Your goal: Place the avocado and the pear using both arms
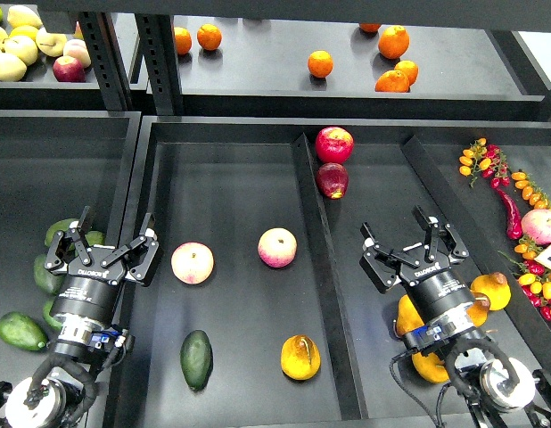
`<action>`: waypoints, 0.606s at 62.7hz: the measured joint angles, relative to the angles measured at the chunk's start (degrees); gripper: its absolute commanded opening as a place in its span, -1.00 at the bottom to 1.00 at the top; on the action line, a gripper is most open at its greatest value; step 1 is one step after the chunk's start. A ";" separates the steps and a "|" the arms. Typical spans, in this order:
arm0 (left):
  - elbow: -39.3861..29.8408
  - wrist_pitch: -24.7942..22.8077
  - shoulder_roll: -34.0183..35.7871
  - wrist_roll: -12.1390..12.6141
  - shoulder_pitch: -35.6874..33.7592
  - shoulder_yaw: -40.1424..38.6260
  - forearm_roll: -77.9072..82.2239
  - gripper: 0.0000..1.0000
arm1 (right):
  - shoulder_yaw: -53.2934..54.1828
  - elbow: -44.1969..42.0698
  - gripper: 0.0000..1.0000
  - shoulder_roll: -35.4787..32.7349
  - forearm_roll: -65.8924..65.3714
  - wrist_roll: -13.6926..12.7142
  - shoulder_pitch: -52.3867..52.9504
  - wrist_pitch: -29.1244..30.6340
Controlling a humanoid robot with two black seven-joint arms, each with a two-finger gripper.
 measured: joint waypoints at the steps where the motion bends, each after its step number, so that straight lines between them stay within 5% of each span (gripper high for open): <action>1: -0.07 0.00 0.00 -0.01 0.05 0.00 0.00 1.00 | 0.00 0.00 1.00 0.02 0.00 0.00 -0.10 0.02; 38: -0.82 0.00 0.00 -0.50 1.29 0.44 -0.14 1.00 | 0.04 0.07 1.00 0.18 -0.02 0.01 -0.93 0.45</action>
